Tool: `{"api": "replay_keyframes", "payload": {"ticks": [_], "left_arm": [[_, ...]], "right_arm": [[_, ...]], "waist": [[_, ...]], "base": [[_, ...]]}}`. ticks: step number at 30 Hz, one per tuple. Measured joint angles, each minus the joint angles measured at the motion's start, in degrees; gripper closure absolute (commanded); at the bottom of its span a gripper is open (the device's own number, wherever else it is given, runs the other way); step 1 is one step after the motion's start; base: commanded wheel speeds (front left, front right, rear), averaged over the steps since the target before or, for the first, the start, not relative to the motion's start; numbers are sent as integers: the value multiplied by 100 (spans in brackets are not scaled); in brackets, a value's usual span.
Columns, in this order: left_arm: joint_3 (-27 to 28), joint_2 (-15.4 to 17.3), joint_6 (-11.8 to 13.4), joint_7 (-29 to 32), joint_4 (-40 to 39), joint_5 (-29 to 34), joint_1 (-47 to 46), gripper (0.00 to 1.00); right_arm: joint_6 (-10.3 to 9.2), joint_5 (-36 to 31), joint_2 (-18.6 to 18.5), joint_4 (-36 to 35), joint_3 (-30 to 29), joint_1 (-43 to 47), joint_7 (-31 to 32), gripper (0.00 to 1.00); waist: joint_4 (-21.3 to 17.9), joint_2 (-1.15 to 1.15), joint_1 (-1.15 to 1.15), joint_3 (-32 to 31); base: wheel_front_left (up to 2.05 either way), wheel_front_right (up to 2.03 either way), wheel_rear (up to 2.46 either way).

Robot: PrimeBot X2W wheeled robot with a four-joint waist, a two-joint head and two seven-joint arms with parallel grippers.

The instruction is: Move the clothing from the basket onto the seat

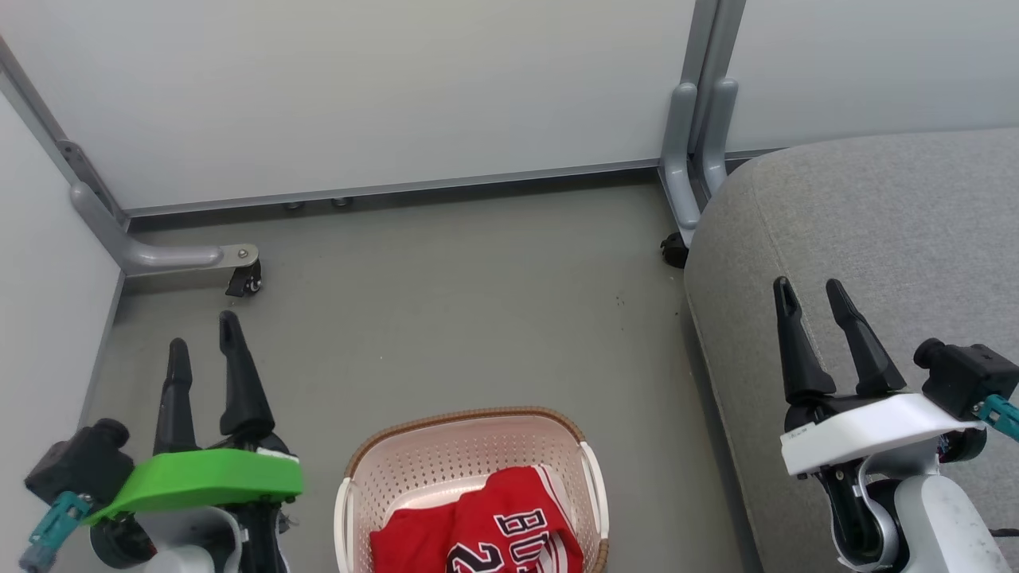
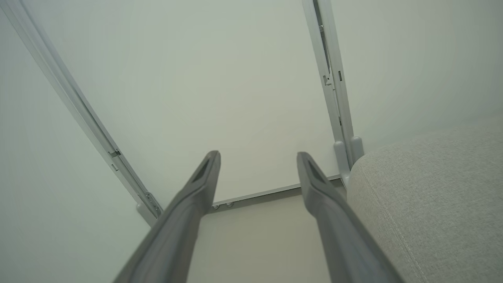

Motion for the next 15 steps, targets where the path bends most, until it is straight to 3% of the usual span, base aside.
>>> {"api": "replay_keyframes", "payload": {"ticks": [5, 12, 15], "left_arm": [[-504, 3, 240, -83, 78, 691, 30, 0], [-972, 108, 437, -190, 327, 1166, 60, 0], [-1145, 178, 639, -221, 381, 1397, 60, 0]], "right_arm": [[0, -413, -2, -1, 109, 9, -79, 0], [1, -873, -3, 77, 218, 53, -190, 0], [1, -1092, -13, 120, 247, 85, -234, 0]], "waist": [[-2, 0, 0, -15], [-7, 0, 0, -50], [-4, 0, 0, -67]], "base": [[0, 0, 0], [0, 0, 0], [0, 0, 0]]}}
